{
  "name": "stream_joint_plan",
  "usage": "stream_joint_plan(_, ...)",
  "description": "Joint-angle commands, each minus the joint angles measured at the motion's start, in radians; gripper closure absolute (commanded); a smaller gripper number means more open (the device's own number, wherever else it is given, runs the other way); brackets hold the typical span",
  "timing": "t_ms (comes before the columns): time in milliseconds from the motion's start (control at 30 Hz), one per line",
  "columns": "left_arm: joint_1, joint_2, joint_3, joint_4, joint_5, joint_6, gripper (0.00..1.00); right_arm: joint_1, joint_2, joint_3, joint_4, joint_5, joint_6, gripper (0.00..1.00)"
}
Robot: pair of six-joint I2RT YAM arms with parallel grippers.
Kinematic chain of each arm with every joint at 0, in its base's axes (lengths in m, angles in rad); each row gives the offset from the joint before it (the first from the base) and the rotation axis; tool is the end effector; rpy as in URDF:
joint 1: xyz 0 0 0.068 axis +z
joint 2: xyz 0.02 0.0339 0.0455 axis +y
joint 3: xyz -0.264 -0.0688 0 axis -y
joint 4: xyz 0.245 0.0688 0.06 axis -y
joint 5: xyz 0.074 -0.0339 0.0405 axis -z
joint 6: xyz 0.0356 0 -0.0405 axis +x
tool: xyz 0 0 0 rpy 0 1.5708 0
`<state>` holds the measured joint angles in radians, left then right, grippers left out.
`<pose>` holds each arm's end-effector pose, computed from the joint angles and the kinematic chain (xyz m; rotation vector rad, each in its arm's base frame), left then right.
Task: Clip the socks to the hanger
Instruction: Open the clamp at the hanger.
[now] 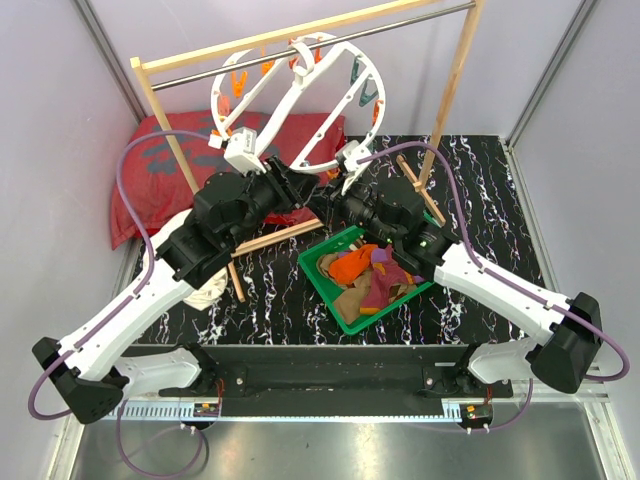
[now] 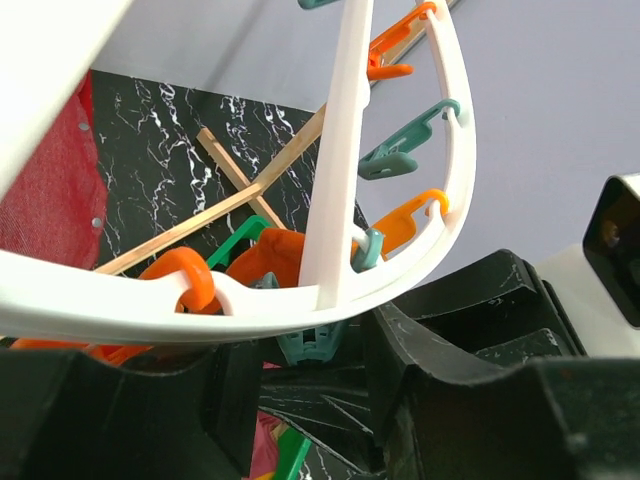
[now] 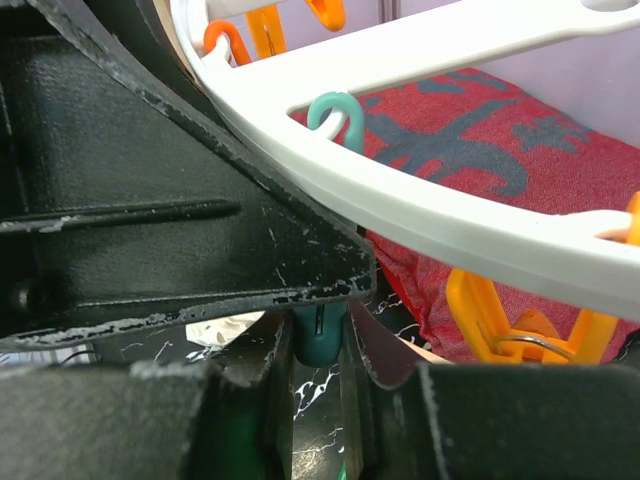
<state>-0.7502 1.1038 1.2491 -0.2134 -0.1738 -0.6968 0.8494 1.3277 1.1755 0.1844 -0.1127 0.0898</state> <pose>0.1825 -0.1616 0.4367 -0.0941 1.7251 -0.9524 0.2064 0.2407 0.3954 -0.6779 1.4476 0.8260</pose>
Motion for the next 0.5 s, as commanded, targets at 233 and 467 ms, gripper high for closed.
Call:
stream_joint_plan(233,0.003,-0.059,-0.007,0.151,-0.098,-0.037,0.73,0.020,0.010,-0.034,-0.025,0.019,-0.006,0.96)
stream_joint_plan(467,0.003,-0.053,-0.011,0.152,-0.072,0.009,0.96,0.020,-0.022,-0.051,-0.054,0.039,0.039,0.63)
